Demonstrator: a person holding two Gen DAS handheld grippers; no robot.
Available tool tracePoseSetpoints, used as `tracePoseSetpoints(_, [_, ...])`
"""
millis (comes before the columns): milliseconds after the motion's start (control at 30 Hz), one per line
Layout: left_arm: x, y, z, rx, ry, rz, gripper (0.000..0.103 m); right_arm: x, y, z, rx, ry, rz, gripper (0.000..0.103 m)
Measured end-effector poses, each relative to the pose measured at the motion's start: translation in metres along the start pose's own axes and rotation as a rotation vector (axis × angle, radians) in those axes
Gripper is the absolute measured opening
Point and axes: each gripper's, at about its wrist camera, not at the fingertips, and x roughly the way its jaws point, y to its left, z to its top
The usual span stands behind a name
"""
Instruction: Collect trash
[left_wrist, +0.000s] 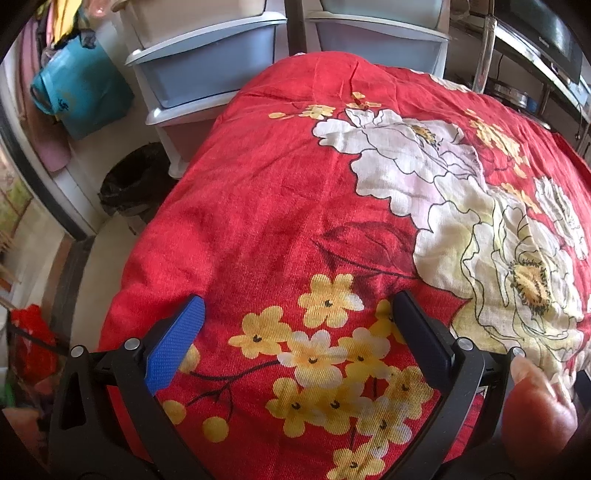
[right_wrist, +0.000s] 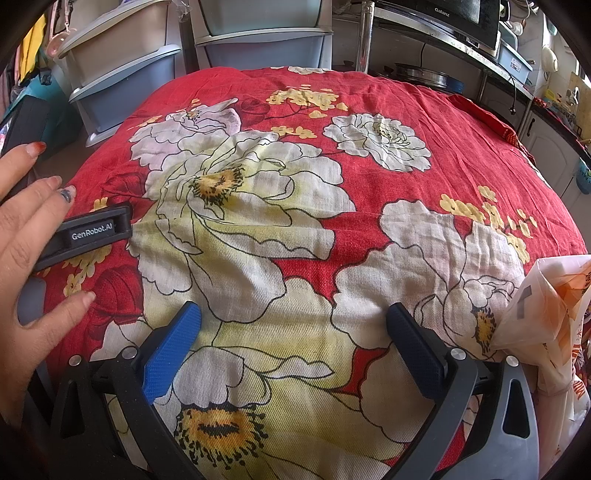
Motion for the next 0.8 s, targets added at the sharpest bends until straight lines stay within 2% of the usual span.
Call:
tracePoseSetpoints(67, [-0.0005, -0.0036, 0.0008, 0.011, 0.0, 0.019, 0.094, -0.0001, -0.0003, 0.0, 0.0, 0.0, 0.0, 0.098])
tracePoseSetpoints(233, [0.0025, 0.0048, 0.0019, -0.033, 0.016, -0.045, 0.094, -0.0003, 0.0002, -0.0003, 0.0, 0.0, 0.0, 0.098])
tracePoseSetpoints(800, [0.0019, 0.0015, 0.0001, -0.029, 0.004, -0.044, 0.094, -0.0005, 0.0, -0.0004, 0.0, 0.0, 0.0, 0.098])
